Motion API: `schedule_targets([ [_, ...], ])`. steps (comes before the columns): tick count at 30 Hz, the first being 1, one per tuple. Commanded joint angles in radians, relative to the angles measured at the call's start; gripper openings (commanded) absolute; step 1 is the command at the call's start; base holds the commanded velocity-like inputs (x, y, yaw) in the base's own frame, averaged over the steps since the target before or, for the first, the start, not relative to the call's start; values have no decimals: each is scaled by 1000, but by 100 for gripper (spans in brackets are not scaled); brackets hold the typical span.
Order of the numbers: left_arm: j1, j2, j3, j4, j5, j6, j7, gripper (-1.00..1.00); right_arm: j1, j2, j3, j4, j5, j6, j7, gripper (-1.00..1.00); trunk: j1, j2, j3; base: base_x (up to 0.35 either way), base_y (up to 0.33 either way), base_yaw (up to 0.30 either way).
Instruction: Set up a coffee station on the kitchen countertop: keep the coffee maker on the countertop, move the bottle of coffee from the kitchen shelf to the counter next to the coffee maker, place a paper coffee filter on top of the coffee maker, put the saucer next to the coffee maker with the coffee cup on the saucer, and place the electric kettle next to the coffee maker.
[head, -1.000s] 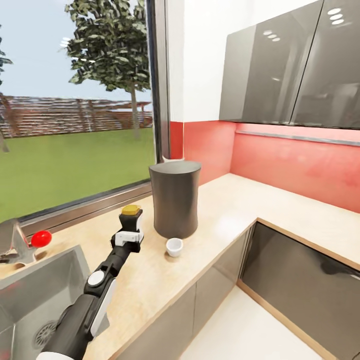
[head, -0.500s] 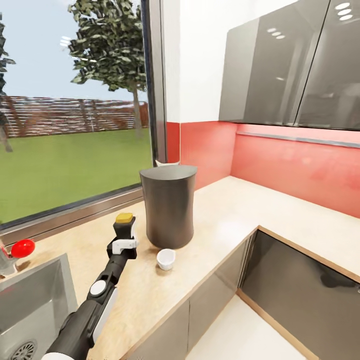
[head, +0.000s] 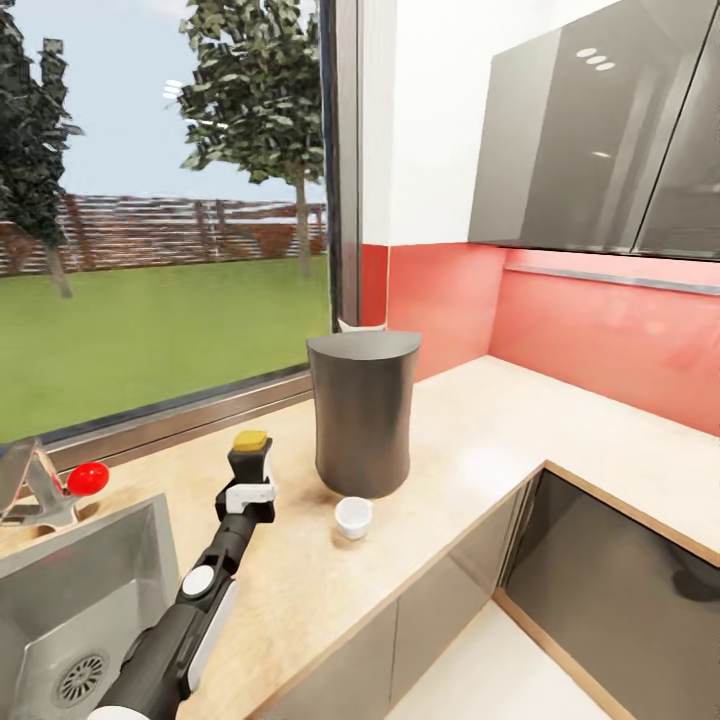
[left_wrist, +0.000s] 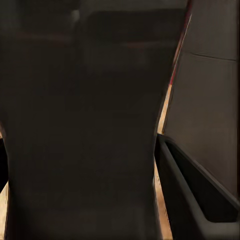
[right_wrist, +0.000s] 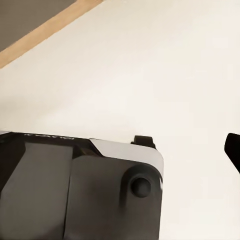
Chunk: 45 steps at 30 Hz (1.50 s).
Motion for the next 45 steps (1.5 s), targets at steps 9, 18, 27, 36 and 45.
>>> schedule_targets([
  [9,-1,-4,-2,12,3,-3,2,-100,-1,0,7,2,-1,-3,0,100,1,-2,-2,50,-238,37],
  [18,-1,3,2,94,7,-89,2,-100,-1,-1,9,3,3,-3,0,100,1,-2,-2,129,-147,71],
  [27,-1,4,1,124,8,-121,2,-100,-1,0,9,4,3,-3,0,100,1,-2,-2,112,-1,0],
  [36,0,3,1,127,9,-121,2,-100,-1,-1,9,4,3,-3,0,100,1,-2,-2,93,0,0],
  [45,12,-1,-1,133,9,-124,2,-100,-1,-1,9,4,3,-3,0,100,1,-2,-2,69,0,0],
])
